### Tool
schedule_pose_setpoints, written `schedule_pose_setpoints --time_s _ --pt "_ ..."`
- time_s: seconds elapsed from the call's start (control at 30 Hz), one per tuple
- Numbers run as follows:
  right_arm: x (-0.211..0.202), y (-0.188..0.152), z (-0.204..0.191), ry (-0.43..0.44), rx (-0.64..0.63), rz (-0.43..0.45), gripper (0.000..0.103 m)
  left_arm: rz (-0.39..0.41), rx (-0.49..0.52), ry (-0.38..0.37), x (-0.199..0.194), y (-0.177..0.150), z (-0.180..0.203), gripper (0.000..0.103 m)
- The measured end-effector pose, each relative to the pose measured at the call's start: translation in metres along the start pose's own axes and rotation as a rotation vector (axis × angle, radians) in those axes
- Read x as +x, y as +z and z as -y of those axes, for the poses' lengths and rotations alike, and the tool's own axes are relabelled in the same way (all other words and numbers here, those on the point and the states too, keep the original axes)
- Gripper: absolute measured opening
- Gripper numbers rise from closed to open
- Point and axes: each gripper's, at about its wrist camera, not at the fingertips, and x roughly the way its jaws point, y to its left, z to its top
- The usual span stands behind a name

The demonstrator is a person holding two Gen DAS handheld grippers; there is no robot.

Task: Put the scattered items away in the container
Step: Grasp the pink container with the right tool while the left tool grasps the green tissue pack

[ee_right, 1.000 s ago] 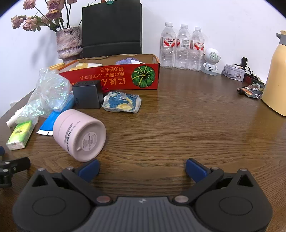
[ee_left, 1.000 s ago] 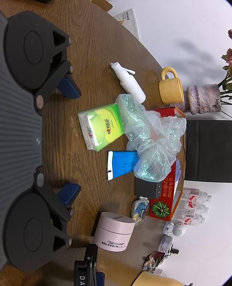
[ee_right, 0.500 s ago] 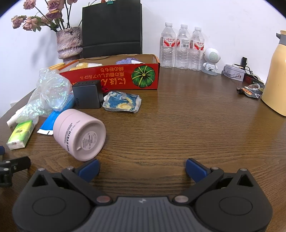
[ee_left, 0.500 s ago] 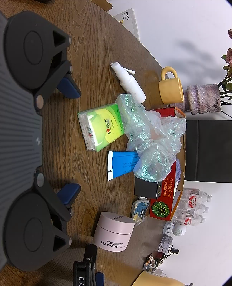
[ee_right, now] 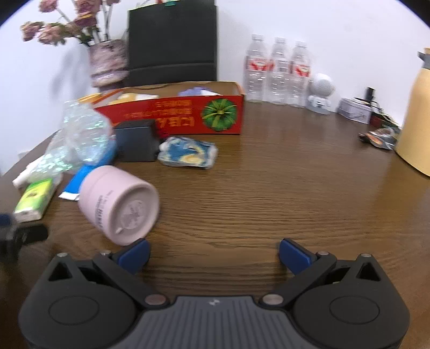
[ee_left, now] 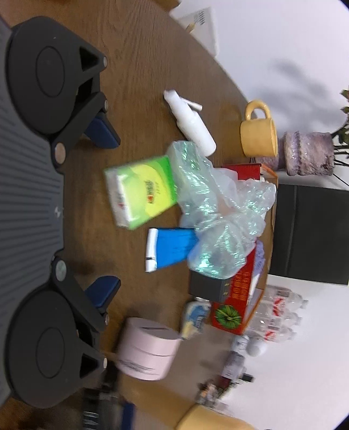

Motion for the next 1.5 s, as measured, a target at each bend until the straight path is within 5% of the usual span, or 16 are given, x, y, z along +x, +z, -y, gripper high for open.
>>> schedule_pose_setpoints --time_s 0.17,0.3,0.37,0.4,0.43,0.47,0.73,0.87,0.97,1.17,1.37,1.5 --pt "-0.006 0.001 -0.025 0.080 -0.202 0.059 0.103 0.005 -0.018 0.043 0.017 0.014 -0.012 0.099" --pt "-0.003 0.012 -0.049 0.115 -0.409 0.105 0.100 0.046 -0.054 -0.035 0.012 0.013 -0.022 0.055" --pt "0.002 0.023 -0.055 0.150 -0.451 0.098 0.086 0.052 -0.069 -0.043 0.010 0.012 -0.026 0.052" --pt "0.005 0.028 -0.054 0.192 -0.423 0.082 0.077 0.052 -0.078 -0.053 0.009 0.011 -0.028 0.051" --pt "0.009 0.034 -0.053 0.234 -0.395 0.066 0.057 0.051 -0.085 -0.062 0.008 0.011 -0.029 0.050" --pt "0.014 0.038 -0.051 0.267 -0.349 0.042 0.054 0.050 -0.084 -0.072 0.005 0.010 -0.029 0.049" --pt "0.001 0.045 -0.041 0.288 -0.249 0.043 0.054 0.128 -0.066 -0.213 -0.040 0.035 -0.014 0.048" --pt "-0.013 0.093 -0.035 0.291 -0.196 0.073 0.054 0.174 -0.010 -0.269 -0.054 0.091 -0.005 0.048" --pt "-0.023 0.135 -0.031 0.285 -0.165 0.106 0.054 0.202 0.054 -0.208 -0.034 0.150 0.006 0.048" --pt "0.045 0.235 -0.037 0.287 -0.056 0.024 0.054 -0.022 0.060 -0.166 0.074 0.232 0.013 0.048" --pt "0.131 0.258 -0.046 0.278 0.027 -0.179 0.054 -0.212 0.040 -0.045 0.163 0.268 -0.016 0.047" --pt "0.188 0.273 -0.052 0.271 0.083 -0.314 0.054 -0.320 -0.017 -0.028 0.204 0.259 -0.027 0.050"
